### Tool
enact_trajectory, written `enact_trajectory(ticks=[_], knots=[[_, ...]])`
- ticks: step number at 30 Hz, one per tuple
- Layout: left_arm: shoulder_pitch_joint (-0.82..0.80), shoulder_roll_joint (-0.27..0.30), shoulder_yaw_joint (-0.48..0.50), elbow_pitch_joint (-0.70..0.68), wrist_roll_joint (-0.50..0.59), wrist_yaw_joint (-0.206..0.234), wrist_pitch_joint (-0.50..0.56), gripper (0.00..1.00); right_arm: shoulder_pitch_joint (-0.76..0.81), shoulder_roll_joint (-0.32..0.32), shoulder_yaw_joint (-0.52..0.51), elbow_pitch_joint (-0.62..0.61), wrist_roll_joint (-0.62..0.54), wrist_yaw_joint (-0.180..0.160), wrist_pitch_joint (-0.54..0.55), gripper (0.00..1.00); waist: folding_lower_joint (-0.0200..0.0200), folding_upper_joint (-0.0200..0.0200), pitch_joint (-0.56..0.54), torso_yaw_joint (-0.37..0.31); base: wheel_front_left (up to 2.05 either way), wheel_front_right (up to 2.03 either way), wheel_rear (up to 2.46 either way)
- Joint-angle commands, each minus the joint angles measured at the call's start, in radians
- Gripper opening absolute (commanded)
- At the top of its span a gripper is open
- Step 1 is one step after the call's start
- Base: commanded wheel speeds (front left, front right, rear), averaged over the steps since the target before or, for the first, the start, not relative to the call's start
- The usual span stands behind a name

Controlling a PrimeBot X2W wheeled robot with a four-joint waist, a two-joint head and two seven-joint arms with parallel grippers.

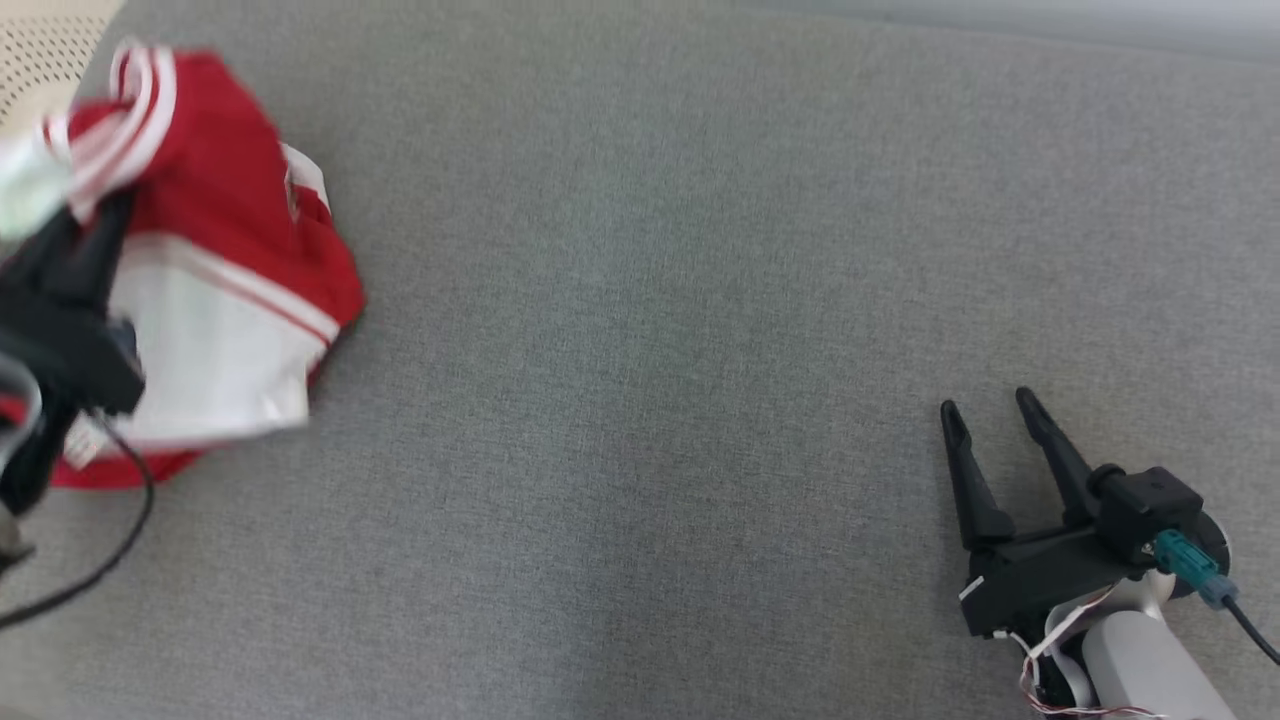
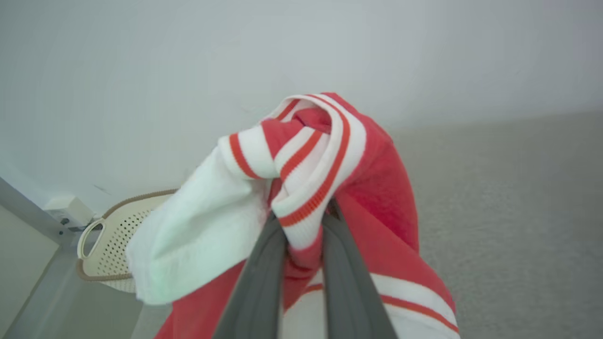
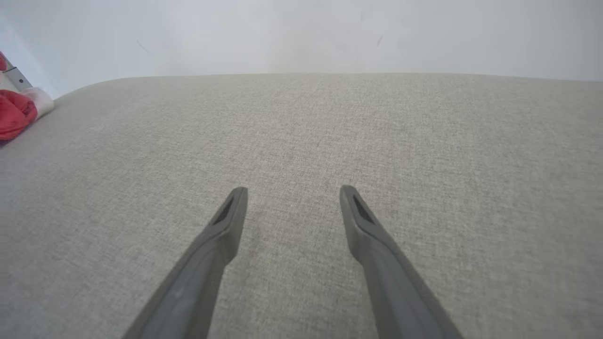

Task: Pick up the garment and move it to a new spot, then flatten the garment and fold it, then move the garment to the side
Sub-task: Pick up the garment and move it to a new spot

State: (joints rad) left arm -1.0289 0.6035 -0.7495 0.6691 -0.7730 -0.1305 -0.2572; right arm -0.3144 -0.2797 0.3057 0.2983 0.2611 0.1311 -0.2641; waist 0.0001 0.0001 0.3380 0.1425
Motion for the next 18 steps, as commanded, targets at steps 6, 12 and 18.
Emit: enact_trajectory(ticks=[6, 12, 18], knots=[[-0.088, -0.012, 0.028, -0.185, 0.096, 0.001, -0.010, 0.00, 0.026, 0.057, -0.002, 0.003, 0.013, -0.001, 0.000, 1.00, -0.0001, -0.0001, -0.082, -0.049, 0.00, 0.00, 0.00], [-0.048, -0.112, 0.024, -0.320, 0.116, 0.001, -0.010, 0.00, 0.044, 0.092, -0.015, 0.005, 0.021, -0.001, 0.000, 1.00, -0.0001, -0.0001, -0.115, -0.135, 0.00, 0.00, 0.00], [0.017, -0.286, -0.023, -0.389, 0.124, 0.001, -0.010, 0.00, 0.052, 0.107, -0.030, 0.012, 0.027, -0.001, 0.000, 1.00, -0.0001, -0.0001, -0.116, -0.237, 0.00, 0.00, 0.00]])
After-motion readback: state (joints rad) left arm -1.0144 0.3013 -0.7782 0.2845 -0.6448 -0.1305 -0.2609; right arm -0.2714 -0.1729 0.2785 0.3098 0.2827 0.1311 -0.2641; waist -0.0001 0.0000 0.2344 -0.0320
